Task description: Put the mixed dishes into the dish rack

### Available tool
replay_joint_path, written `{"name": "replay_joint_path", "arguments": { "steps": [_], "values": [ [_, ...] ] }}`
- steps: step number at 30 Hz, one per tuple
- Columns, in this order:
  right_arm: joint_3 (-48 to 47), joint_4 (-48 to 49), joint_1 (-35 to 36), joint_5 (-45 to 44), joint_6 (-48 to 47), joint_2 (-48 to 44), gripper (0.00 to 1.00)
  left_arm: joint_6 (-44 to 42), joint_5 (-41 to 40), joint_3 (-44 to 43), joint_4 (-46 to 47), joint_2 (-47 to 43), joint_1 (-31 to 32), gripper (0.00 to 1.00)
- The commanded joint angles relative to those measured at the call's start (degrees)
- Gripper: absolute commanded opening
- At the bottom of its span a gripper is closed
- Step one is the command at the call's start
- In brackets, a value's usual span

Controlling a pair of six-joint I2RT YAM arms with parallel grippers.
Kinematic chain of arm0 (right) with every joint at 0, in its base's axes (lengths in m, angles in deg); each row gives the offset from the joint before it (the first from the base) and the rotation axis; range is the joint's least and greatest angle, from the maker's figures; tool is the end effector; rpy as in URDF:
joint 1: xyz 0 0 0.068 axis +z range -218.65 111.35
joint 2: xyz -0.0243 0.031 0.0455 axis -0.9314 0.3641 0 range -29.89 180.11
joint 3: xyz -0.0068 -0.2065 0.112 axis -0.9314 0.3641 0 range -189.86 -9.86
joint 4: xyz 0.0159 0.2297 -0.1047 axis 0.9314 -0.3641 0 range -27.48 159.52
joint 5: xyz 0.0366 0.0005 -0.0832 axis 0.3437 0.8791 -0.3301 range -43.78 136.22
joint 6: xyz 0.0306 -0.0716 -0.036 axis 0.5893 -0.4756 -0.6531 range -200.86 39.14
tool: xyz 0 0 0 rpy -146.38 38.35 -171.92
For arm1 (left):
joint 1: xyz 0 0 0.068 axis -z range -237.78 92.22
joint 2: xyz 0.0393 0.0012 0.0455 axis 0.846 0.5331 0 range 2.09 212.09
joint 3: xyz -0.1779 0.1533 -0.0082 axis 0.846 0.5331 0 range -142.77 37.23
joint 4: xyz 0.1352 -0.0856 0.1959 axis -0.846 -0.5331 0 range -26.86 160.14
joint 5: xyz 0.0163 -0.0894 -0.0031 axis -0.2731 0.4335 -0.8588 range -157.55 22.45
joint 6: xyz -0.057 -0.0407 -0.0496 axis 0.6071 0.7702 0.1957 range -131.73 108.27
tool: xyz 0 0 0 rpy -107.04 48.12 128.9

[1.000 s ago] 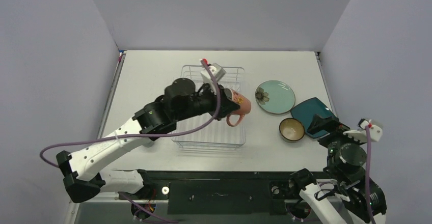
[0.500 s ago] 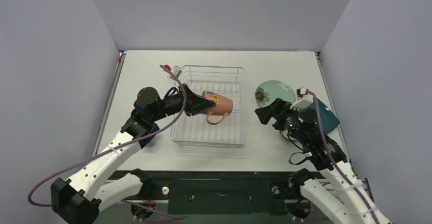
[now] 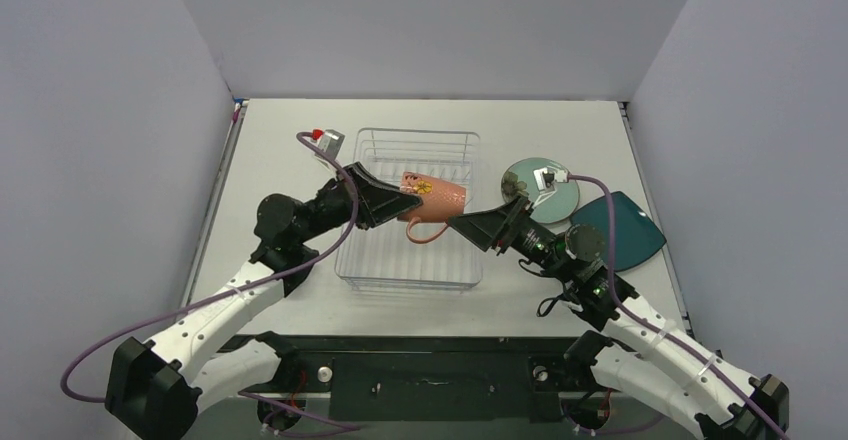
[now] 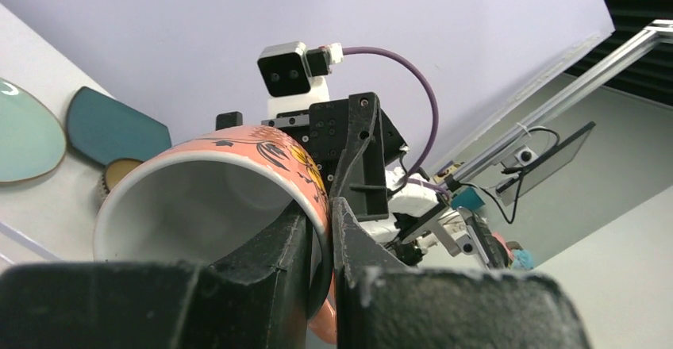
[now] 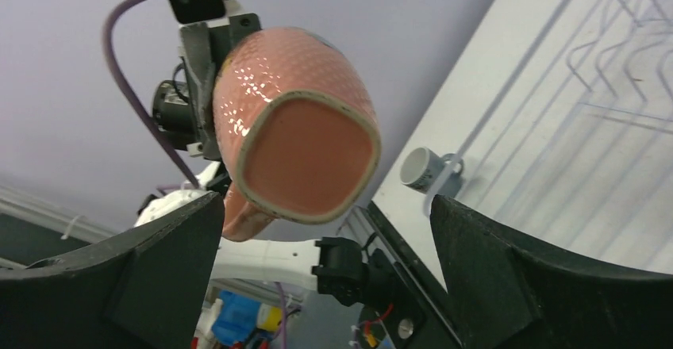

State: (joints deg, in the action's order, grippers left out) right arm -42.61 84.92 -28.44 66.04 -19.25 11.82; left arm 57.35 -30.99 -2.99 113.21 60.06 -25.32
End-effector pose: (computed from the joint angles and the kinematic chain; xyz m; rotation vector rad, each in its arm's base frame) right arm 0.1658 0.1738 0.3018 -0.0108 1.7123 1.6450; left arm 0.1999 -0.1806 0.3468 0.2352 1.4457 -1.8602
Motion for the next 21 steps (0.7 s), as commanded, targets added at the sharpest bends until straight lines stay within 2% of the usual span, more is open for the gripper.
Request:
{"name": "replay_joint_path", "arguments": {
  "steps": [1,5,11,21],
  "values": [
    [-0.3,12.9,1.8,0.7,4.5,0.9,0.97,1.4,-0.4,-1.0,10.8,-2.4,0.2,0.00],
    [-0.7,11.5,1.9,-1.2,4.2,0.2,0.99,-1.8,-0.7,-1.4,8.5,-4.0,0.4,0.00],
    [-1.7,16.8,3.1,-2.9,8.9,3.8,1.00,-2.2,-0.7,-1.1,8.8,-4.0,0.5,0.00],
    [-5.2,10.4,10.5,-18.4,5.1,5.7,0.97,-2.3,-3.7,0.3,9.8,-4.7,1.3,0.00]
  ]
}}
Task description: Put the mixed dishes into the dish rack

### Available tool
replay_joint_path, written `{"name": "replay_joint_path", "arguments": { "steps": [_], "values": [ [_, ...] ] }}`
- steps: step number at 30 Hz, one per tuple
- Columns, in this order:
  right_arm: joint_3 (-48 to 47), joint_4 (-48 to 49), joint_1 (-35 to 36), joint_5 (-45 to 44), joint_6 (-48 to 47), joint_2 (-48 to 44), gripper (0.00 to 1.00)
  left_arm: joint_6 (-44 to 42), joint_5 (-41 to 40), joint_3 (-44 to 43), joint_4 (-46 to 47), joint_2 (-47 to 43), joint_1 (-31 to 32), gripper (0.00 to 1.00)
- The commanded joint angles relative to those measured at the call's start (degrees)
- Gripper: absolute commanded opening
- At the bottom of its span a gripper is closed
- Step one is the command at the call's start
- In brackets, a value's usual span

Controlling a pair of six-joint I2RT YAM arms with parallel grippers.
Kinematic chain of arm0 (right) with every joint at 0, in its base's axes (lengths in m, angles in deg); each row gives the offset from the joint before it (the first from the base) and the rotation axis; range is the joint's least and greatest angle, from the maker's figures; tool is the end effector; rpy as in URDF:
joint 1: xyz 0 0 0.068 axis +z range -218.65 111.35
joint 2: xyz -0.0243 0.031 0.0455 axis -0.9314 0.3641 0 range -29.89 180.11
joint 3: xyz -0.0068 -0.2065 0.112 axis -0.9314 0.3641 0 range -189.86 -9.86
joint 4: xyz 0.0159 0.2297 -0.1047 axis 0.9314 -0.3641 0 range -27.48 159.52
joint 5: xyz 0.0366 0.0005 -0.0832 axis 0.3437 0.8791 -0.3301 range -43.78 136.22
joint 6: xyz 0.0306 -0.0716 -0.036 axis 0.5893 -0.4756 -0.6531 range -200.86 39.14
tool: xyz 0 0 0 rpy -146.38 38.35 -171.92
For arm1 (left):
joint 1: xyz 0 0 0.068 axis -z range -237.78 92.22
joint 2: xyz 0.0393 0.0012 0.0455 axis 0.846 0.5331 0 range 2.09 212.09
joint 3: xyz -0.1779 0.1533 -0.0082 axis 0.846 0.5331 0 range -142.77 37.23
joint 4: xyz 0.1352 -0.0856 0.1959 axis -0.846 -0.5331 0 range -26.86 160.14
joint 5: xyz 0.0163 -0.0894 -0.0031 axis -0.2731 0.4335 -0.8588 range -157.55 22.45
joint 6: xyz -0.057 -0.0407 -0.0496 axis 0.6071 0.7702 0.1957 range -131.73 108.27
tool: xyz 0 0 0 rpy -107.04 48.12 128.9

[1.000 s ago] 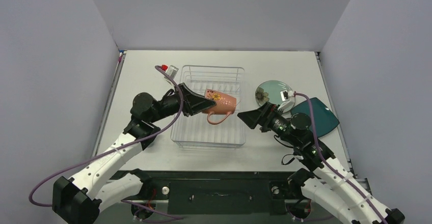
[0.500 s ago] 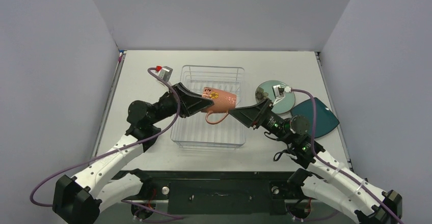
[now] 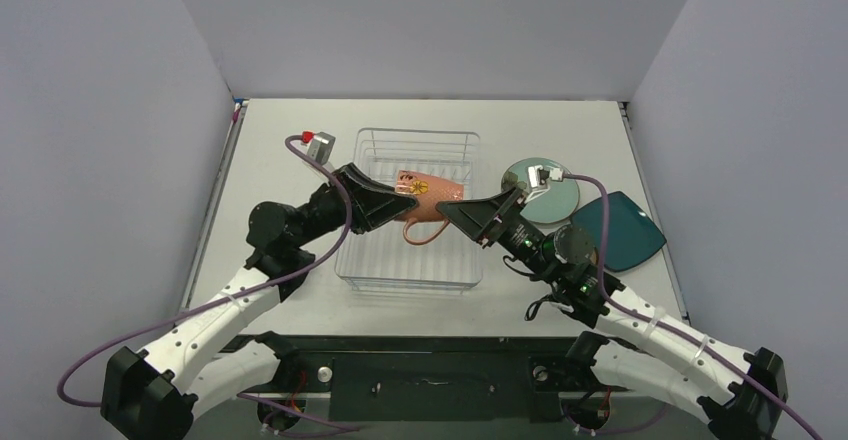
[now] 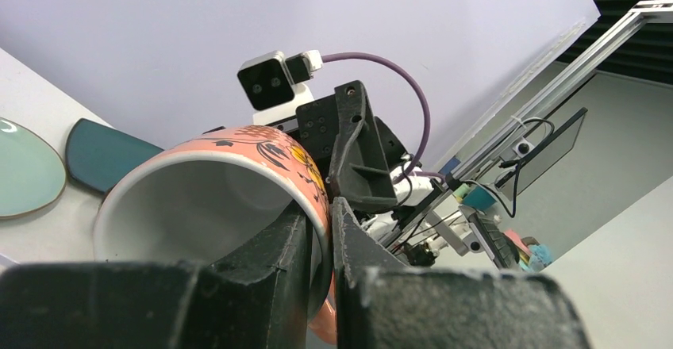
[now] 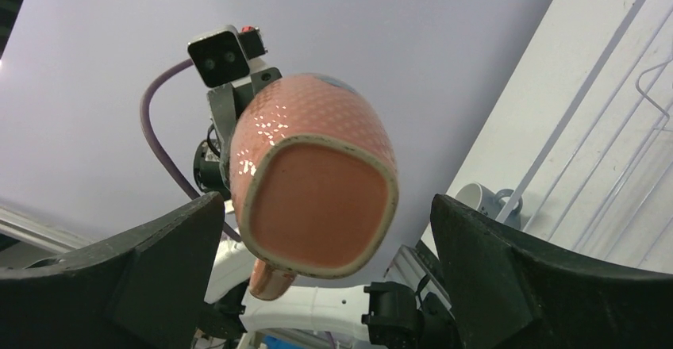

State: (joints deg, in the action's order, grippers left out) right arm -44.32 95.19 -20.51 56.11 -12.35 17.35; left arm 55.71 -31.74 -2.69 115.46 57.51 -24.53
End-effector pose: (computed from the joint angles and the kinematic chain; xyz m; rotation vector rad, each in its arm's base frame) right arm 0.1608 0.1990 0.3179 0.1119 1.6036 1.7790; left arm 0.1875 -0.1759 0.3606 0.2875 1.3471 -1.8467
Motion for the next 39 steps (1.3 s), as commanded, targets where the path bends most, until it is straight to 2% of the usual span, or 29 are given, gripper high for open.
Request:
{"name": "replay_joint_path", "arguments": {
  "steps": [1,10,14,18,20,22,23,24,25,26,27,28,30,31,32,33,35,39],
  "values": [
    [-3.4,-0.2,2.9,-10.3,-1.9,0.2,0.97,-0.7,-3.0,0.4,7.6,-2.2,0.6,0.00],
    [-4.8,-0.4,5.0,-13.5,-1.6,2.5,0.94,-0.8,-3.3,1.9,7.7,-2.7,0.7,0.00],
    [-5.6,-0.2,5.5,-13.3,-1.3,4.1,0.90,-0.8,-3.1,2.0,7.8,-2.5,0.8,0.00],
    [-5.5,0.8,6.0,-12.6,-1.2,4.9,0.81,-0.9,-3.2,2.4,7.6,-2.6,0.7,0.00],
    [-5.1,1.9,6.1,-12.2,-1.1,4.9,0.71,-1.1,-3.2,2.5,7.1,-2.7,0.7,0.00],
    [-4.6,2.5,6.1,-12.1,-1.0,4.7,0.55,-1.4,-3.3,2.6,6.4,-2.7,0.7,0.00],
    [-4.3,2.8,6.1,-12.0,-1.0,4.7,0.50,-1.7,-3.4,2.6,6.1,-2.8,0.7,0.00],
    [-4.2,2.8,6.1,-12.0,-1.1,4.6,0.38,-1.9,-3.4,2.6,5.3,-2.8,0.8,0.00],
    [-4.0,2.7,6.1,-12.0,-1.2,4.6,0.29,-2.3,-3.5,2.5,5.0,-2.7,0.7,0.00],
    [-4.0,2.5,6.1,-12.2,-1.2,4.4,0.08,-2.4,-3.6,2.5,4.1,-2.6,0.7,0.00],
    [-3.8,2.1,6.0,-12.8,-0.9,4.3,0.02,-2.7,-3.9,2.4,3.5,-2.5,0.7,0.00],
    [-3.7,1.5,6.0,-13.2,-0.8,4.0,0.00,-2.7,-4.2,2.4,2.0,-2.5,0.7,0.02],
    [-3.3,0.6,5.9,-14.7,-0.8,3.2,0.00,-3.0,-5.1,2.4,-0.4,-2.5,0.7,0.20],
    [-2.9,-0.1,5.8,-15.8,-0.6,2.9,0.00,-3.2,-5.8,2.4,-1.4,-2.7,0.7,0.38],
    [-2.6,-1.4,5.5,-16.3,-0.2,2.2,0.00,-3.5,-6.0,2.2,-4.0,-2.7,0.6,0.45],
    [-2.4,-1.9,5.2,-16.8,0.1,1.7,0.00,-4.9,-6.5,1.9,-5.6,-3.2,0.4,0.57],
    [-2.1,-3.2,3.9,-16.6,0.9,1.3,0.00,-8.1,-7.9,1.1,-11.9,-4.4,0.4,0.67],
    [-2.8,-8.2,1.7,-16.6,0.0,0.5,0.00,-14.7,-12.3,-0.6,-25.2,-8.0,-0.1,0.79]
  ]
}}
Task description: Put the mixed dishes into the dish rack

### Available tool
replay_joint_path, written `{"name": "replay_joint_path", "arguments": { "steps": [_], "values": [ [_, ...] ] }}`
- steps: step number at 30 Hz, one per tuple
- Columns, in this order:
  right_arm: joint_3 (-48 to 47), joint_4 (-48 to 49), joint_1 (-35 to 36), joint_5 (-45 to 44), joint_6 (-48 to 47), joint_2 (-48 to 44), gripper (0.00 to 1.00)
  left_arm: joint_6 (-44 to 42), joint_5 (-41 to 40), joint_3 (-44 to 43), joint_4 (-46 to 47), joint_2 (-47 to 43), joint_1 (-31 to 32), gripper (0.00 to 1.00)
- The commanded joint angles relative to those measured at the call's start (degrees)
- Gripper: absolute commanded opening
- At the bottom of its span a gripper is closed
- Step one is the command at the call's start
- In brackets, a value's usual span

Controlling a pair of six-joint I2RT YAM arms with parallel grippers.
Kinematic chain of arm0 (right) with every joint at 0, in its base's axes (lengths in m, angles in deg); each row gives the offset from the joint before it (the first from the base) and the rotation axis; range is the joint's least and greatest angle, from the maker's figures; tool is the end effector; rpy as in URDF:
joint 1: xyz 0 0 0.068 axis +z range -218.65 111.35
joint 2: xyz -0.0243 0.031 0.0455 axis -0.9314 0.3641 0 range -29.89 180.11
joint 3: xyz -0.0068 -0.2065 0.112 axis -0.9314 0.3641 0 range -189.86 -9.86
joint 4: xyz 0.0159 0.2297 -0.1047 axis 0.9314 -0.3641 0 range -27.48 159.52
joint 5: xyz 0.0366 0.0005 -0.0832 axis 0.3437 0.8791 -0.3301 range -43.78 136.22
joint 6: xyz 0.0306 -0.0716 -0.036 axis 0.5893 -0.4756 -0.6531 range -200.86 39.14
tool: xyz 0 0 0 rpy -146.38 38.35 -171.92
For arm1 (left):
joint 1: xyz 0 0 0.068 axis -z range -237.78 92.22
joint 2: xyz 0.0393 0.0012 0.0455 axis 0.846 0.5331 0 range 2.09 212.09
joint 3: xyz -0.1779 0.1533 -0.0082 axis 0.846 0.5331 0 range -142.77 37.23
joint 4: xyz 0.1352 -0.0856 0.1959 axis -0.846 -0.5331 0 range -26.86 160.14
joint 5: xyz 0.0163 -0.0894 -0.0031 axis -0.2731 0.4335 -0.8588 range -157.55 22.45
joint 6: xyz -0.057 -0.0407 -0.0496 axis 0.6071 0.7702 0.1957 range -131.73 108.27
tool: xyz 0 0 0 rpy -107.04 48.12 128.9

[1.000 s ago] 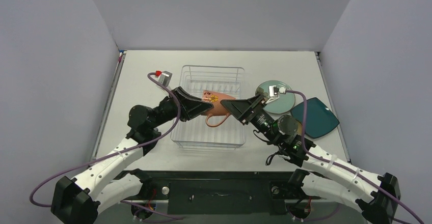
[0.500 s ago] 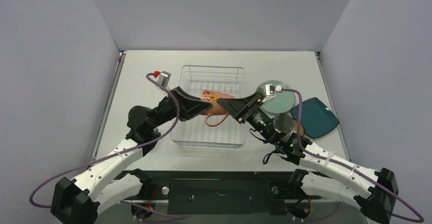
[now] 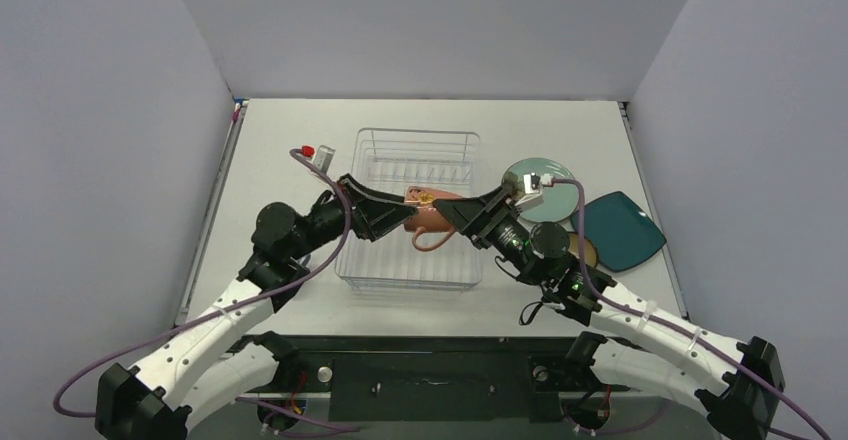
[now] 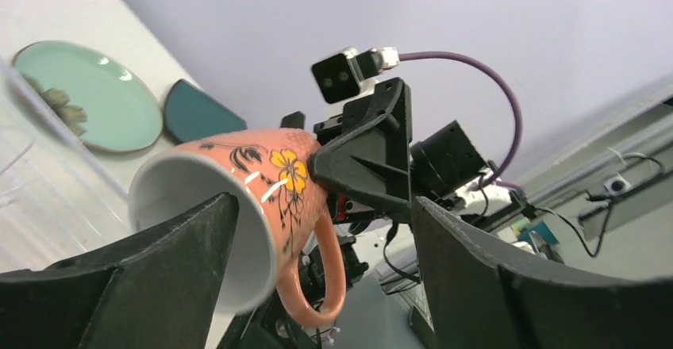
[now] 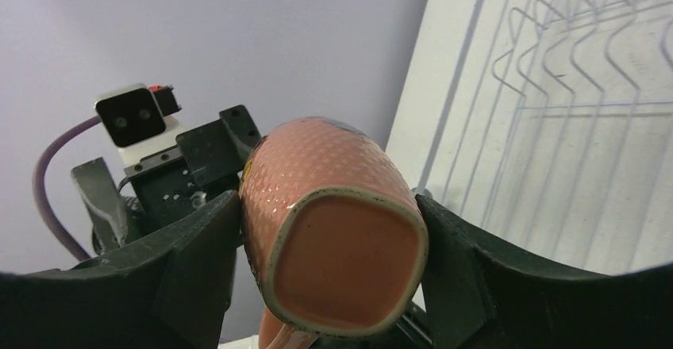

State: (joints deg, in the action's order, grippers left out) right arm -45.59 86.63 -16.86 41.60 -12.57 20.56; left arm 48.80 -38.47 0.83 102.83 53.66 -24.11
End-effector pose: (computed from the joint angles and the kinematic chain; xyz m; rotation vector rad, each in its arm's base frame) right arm 0.1715 0.2080 0.2910 0.3263 1.7337 1.5565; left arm 0.1937 -0.1733 0.3279 0.1603 1.5110 -1.6847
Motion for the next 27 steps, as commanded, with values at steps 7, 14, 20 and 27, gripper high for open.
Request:
{"name": "replay_joint_path", "arguments": {
  "steps": [7,14,20,27],
  "values": [
    [-13.8,-31.9,-2.6,-8.7,-13.0,0.7,0.00,-24.9,-33.1,-16.2,-54.7,-11.2,-0.6,0.98],
    [-19.2,-40.5,3.4,-15.8,-16.6,7.2,0.00,-34.9,-44.8,-25.2,-65.3,-13.0,-0.5,0.96],
    [-30.3,-55.1,10.9,-33.4,-16.7,17.8,0.00,-34.2,-45.2,-25.1,-63.5,-13.5,-0.5,0.97],
    [-42.2,-66.7,18.0,-45.6,-15.6,30.7,0.00,-32.5,-43.3,-24.0,-61.3,-12.4,-0.5,0.97]
  ]
}}
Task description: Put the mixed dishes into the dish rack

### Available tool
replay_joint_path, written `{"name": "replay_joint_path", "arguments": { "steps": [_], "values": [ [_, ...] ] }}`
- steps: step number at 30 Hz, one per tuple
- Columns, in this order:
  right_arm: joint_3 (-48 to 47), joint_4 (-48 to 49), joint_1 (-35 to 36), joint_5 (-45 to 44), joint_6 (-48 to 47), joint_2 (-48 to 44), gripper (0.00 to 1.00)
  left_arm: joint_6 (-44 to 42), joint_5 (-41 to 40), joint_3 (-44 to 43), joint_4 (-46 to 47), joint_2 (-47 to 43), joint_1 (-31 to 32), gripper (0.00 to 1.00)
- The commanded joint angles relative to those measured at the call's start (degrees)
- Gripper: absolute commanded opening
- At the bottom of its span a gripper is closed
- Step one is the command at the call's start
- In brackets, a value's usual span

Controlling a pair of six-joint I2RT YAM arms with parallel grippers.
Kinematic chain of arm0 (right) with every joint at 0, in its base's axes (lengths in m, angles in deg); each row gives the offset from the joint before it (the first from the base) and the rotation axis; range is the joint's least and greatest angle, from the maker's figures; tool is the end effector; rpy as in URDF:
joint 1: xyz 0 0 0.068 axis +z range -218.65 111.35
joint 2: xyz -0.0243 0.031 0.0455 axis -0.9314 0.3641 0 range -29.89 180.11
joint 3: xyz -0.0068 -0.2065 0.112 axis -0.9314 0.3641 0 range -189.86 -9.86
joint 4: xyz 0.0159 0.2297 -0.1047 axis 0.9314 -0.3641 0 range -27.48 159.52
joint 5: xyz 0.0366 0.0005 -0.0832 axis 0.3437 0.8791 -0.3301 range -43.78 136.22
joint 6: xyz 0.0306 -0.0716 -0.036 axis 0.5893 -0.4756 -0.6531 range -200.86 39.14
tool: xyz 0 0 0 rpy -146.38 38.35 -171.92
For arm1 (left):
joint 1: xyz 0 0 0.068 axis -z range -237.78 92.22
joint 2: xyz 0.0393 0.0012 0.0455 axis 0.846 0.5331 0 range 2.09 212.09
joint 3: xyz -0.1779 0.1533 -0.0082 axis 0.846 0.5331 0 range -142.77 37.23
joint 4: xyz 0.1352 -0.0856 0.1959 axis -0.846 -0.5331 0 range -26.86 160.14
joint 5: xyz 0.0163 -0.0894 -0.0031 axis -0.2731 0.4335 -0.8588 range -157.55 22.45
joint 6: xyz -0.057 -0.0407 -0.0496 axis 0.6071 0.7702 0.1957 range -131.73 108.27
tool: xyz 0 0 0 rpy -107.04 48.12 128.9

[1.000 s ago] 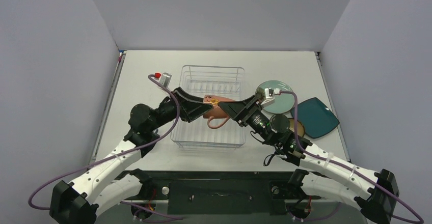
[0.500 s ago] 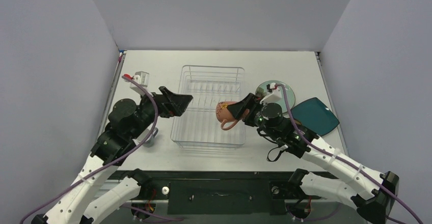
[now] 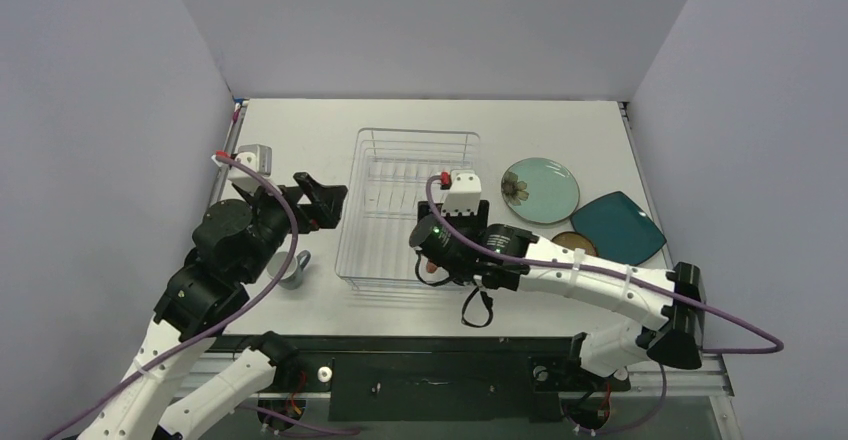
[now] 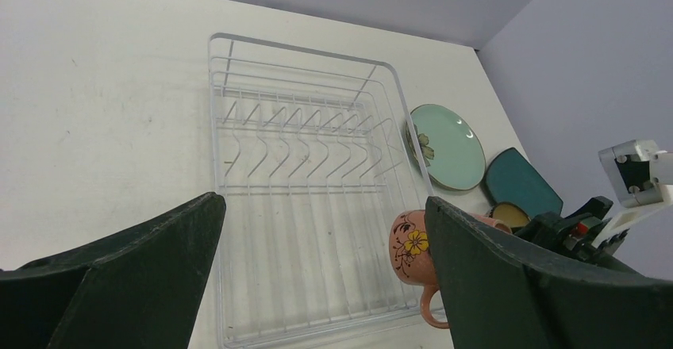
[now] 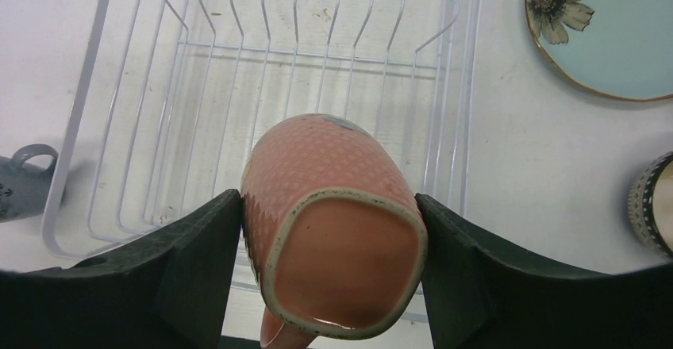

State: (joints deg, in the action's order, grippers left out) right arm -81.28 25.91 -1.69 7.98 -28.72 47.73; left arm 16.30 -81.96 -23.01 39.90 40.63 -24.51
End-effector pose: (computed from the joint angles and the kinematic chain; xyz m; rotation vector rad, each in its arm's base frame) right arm 0.1600 0.2567 0.2652 -0.0072 2.2319 0.3092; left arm 0.1665 -0.0868 0.3746 -0.1096 1.7458 -0.5743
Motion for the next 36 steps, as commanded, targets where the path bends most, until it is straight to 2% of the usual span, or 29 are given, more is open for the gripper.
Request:
{"name": "replay_joint_path", "arguments": {
  "steps": [1,9,14,22,36],
  "values": [
    [-6.9,-6.4,3.1,-13.1,0.3,4.2,0.00,0.4,0.5,-0.2,1.8,0.8,-0.1,0.97],
    [-6.5,-6.3,3.0,-14.7,-6.1,8.1,0.00,1.6,2.7,0.8,4.9,1.1,-0.1,0.97],
    [-1.9,-1.2,1.7,-9.1,-11.2,7.2,0.00,2.1,3.1,2.0,5.1,1.2,-0.1,0.96],
    [2.9,3.2,-1.4,-3.5,-12.3,7.7,0.00,2.4,3.4,2.3,5.4,1.8,-0.1,0.97],
    [6.0,7.0,-3.0,-0.4,-13.3,10.2,0.00,3.3,4.6,3.4,6.1,2.4,-0.1,0.96]
  ]
}}
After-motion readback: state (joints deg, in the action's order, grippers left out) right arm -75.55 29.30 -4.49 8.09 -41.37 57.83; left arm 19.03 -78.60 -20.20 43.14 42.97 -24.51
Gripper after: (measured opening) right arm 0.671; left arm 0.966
